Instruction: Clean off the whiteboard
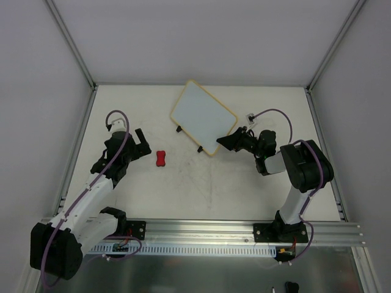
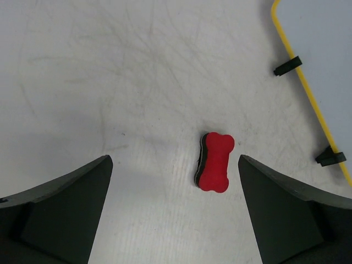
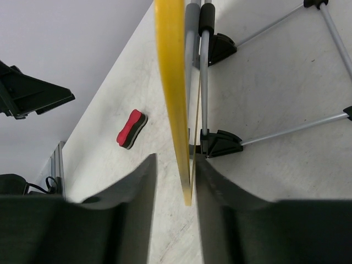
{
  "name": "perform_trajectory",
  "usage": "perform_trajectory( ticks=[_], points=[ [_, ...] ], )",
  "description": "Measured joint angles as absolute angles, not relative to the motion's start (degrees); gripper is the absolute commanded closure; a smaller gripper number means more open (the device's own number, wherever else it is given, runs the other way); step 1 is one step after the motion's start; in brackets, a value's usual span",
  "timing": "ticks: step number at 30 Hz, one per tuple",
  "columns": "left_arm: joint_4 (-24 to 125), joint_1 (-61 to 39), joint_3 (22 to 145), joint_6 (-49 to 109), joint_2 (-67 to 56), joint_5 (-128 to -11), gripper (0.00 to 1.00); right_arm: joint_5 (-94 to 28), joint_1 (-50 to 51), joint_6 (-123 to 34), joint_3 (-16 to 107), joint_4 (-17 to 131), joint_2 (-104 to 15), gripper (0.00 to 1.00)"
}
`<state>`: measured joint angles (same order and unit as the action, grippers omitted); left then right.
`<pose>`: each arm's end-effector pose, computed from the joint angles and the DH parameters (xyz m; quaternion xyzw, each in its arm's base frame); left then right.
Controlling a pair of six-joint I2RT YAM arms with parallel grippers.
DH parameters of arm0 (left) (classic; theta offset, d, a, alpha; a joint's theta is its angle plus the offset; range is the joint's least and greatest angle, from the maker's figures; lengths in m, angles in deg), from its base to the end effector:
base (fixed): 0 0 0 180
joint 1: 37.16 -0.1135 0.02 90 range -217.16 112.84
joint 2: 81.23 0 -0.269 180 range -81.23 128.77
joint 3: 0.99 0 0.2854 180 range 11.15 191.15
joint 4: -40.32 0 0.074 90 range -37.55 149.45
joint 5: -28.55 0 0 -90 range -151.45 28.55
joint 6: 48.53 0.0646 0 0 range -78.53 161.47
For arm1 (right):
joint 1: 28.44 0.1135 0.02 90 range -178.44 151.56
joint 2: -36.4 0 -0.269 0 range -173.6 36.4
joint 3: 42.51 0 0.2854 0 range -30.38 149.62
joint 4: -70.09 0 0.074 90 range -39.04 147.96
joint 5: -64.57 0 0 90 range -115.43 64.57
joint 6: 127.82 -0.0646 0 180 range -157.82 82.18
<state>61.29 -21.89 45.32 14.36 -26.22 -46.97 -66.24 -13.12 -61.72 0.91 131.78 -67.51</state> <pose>0.2614 -0.0546 0.2231 -0.1515 0.8466 -0.0786 0.5042 0.3246 0.1327 0.1288 -0.1994 0.6726 0.4545 0.5489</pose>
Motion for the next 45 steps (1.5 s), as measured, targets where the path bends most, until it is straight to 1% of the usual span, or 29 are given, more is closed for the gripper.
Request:
perform_trajectory(
  ticks=[2,3,5,6,8,9,12,17,27,29,33,37,40,45],
  points=[
    [60.42,-21.89,44.71,14.01,-28.48,-46.09,0.01,-66.40,-13.12,-61.81,0.91,131.85,-67.51,0.54],
    [60.11,-21.89,44.53,13.98,-29.39,-45.74,0.01,-66.42,-13.10,-61.77,0.91,131.89,-67.51,0.50],
    [59.55,-21.89,44.31,13.96,-30.42,-44.95,0.01,-66.38,-13.10,-61.79,0.91,131.87,-67.51,0.46],
    [59.28,-21.89,44.16,13.96,-30.68,-44.41,0.01,-66.35,-13.10,-61.77,0.91,131.89,-67.51,0.40],
    [59.04,-21.89,43.79,13.96,-31.10,-43.91,0.01,-66.22,-13.08,-61.72,0.89,131.87,-67.51,0.34],
    [58.91,-21.89,43.51,13.96,-31.45,-43.56,0.01,-65.89,-13.08,-61.55,0.74,131.93,-67.51,0.22],
    [58.91,-21.92,42.74,13.98,-32.91,-42.68,0.01,-64.85,-13.19,-61.20,-0.73,131.87,-67.08,0.01],
    [58.74,-21.89,42.52,14.23,-35.08,-40.80,0.01,-62.11,-13.76,-60.19,-5.08,131.61,-63.23,0.01],
    [58.72,-21.89,40.93,14.71,-38.49,-40.56,0.01,-55.62,-15.70,-59.60,-15.00,131.45,-43.56,0.01],
    [58.69,-21.89,40.42,14.97,-38.84,-40.93,0.01,-54.29,-15.59,-59.47,-14.82,129.14,-39.78,0.01],
    [58.74,-21.89,39.00,15.51,-39.03,-40.98,0.01,-50.40,-13.91,-56.78,-12.79,117.07,-30.77,0.01],
    [58.78,-21.89,37.47,15.86,-39.43,-40.78,0.01,-47.27,-11.92,-54.40,-12.84,108.85,-22.29,0.01],
    [58.78,-21.89,37.15,16.21,-39.67,-40.15,0.01,-45.31,-11.68,-53.57,-13.12,106.45,-19.98,0.01],
    [58.76,-21.89,37.15,17.18,-39.82,-39.66,0.01,-42.60,-11.68,-53.40,-16.94,104.98,-19.69,0.01]
  ],
)
